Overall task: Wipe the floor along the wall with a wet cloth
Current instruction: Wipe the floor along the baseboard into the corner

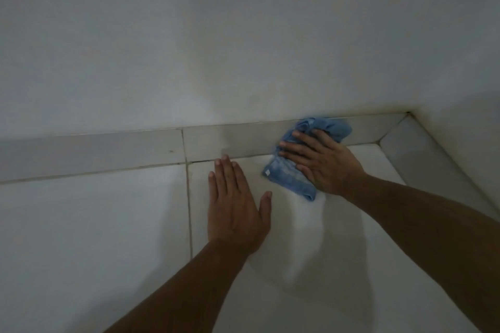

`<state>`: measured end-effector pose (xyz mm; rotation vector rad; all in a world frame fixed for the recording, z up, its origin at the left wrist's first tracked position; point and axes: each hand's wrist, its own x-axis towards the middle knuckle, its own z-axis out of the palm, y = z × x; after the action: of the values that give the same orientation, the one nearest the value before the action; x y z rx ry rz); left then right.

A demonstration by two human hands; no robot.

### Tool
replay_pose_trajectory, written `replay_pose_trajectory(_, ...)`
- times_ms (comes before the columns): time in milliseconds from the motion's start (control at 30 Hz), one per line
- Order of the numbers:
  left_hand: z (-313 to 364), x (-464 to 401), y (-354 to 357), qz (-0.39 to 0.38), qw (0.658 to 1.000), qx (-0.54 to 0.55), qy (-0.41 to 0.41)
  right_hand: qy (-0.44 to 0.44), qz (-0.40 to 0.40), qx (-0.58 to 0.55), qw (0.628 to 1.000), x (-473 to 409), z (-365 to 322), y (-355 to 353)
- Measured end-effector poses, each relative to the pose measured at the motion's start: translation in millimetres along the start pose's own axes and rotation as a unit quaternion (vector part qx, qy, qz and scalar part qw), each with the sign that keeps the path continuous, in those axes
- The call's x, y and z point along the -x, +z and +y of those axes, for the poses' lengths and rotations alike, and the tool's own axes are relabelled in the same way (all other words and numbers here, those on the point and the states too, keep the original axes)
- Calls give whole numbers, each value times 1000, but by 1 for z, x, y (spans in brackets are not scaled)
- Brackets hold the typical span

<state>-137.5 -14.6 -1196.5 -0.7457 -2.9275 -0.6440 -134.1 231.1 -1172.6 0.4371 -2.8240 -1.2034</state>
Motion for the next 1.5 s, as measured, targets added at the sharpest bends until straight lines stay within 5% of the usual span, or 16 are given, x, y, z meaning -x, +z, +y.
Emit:
replay_pose_trajectory(333,108,-1,70,-63,998,9,29,216,-201,-3,955,105,62,76)
replay_pose_trajectory(700,127,0,85,-66,995,-10,76,147,-394,118,900,93,58,57)
replay_pose_trajectory(867,127,-2,87,-63,994,-18,83,195,-403,89,890,83,65,60)
replay_pose_trajectory(1167,130,-4,76,-143,984,-70,81,141,-447,125,874,171,20,21)
replay_pose_trajectory(1500,188,140,77,-183,966,-3,185,192,-413,73,887,260,-21,-12)
